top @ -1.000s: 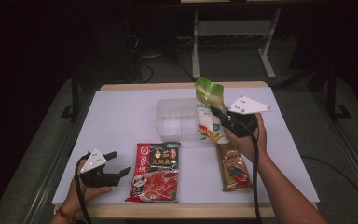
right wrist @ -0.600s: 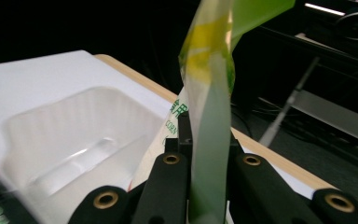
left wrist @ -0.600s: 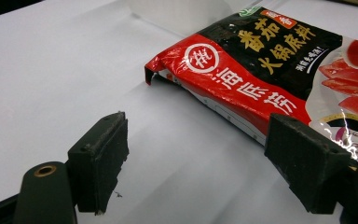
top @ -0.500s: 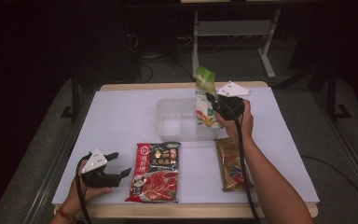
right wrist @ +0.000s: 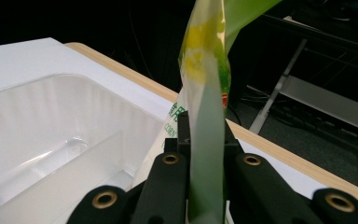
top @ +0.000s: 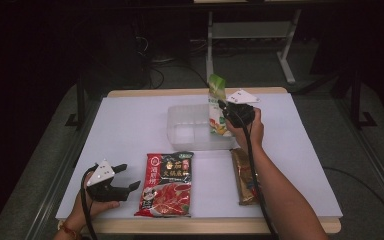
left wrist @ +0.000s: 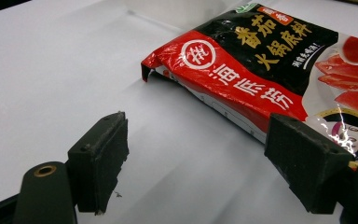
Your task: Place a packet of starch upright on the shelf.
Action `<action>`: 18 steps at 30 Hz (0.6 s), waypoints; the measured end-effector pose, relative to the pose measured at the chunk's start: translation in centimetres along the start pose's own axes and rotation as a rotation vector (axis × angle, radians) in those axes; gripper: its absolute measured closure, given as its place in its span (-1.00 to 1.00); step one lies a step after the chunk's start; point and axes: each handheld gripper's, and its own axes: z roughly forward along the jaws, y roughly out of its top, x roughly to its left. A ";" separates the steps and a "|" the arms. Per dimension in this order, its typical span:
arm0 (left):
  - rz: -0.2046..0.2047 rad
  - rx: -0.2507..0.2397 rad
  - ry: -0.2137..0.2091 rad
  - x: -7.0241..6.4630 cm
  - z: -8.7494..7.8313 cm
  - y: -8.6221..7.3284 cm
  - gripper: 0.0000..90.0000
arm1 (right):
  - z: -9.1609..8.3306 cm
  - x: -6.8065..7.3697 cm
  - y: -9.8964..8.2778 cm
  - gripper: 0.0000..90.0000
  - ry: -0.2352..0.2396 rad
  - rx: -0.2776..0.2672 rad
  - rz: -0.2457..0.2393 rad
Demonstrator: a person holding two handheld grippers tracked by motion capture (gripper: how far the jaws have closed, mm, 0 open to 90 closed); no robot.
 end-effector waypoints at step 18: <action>-0.001 0.004 0.001 0.0 0.0 0.0 -0.54 | -1.6 0.4 -1.8 0.80 0.078 0.024 -0.006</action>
